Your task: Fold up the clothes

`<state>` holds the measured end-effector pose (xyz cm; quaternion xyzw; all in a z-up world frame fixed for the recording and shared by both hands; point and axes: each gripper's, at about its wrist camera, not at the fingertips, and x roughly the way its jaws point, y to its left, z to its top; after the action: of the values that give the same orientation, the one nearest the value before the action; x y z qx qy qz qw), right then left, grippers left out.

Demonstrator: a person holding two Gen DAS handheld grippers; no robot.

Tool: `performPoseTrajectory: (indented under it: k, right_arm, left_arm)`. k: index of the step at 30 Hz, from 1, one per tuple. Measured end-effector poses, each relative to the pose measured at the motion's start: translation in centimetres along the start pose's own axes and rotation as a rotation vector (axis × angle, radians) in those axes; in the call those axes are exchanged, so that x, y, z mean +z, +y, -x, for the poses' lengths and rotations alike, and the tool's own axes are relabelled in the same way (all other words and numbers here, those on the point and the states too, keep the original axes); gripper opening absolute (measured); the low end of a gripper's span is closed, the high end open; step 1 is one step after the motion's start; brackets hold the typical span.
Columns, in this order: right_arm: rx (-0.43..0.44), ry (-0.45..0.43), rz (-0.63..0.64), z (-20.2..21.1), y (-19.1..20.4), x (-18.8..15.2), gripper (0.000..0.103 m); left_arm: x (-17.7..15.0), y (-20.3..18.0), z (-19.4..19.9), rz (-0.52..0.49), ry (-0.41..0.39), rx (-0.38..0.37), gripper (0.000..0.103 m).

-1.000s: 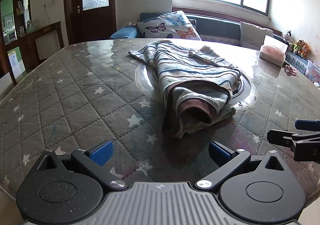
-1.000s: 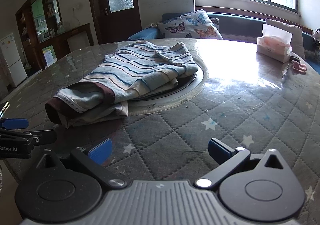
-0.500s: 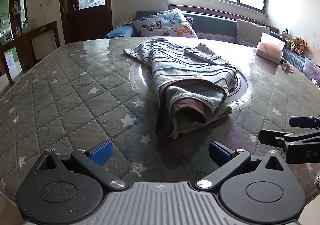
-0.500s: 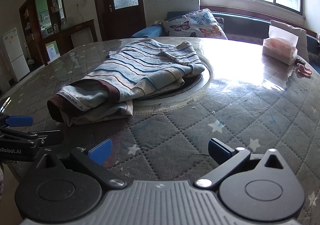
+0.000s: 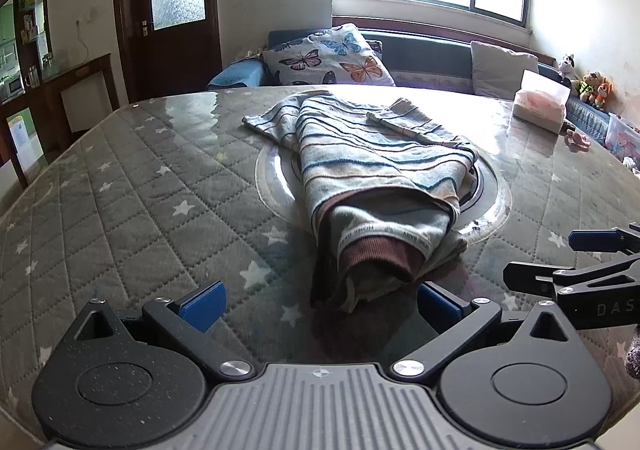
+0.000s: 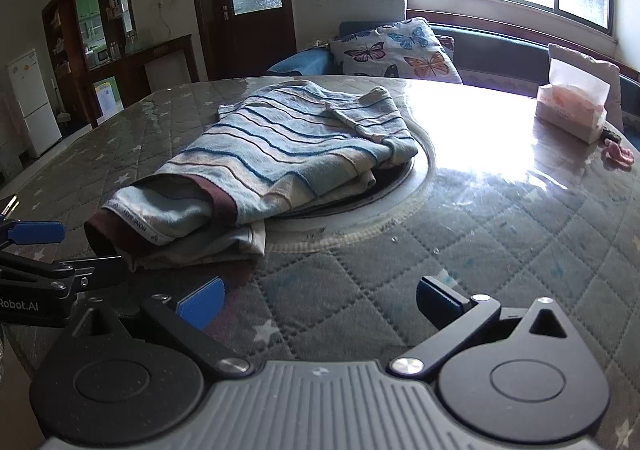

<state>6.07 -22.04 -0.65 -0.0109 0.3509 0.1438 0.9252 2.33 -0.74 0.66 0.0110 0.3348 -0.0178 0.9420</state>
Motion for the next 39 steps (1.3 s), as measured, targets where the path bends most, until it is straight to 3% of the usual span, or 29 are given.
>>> performPoseTrajectory:
  k: [27, 39]
  right_arm:
    - [0.011, 0.013, 0.042, -3.1, 0.3, 3.6, 0.103]
    - [-0.009, 0.006, -0.002, -4.7, -1.7, 6.0, 0.102]
  left_arm:
    - [3.9, 1.3, -0.9, -0.016, -0.040, 0.012, 0.103]
    - [5.8, 1.8, -3.0, -0.029, -0.041, 0.032, 0.103]
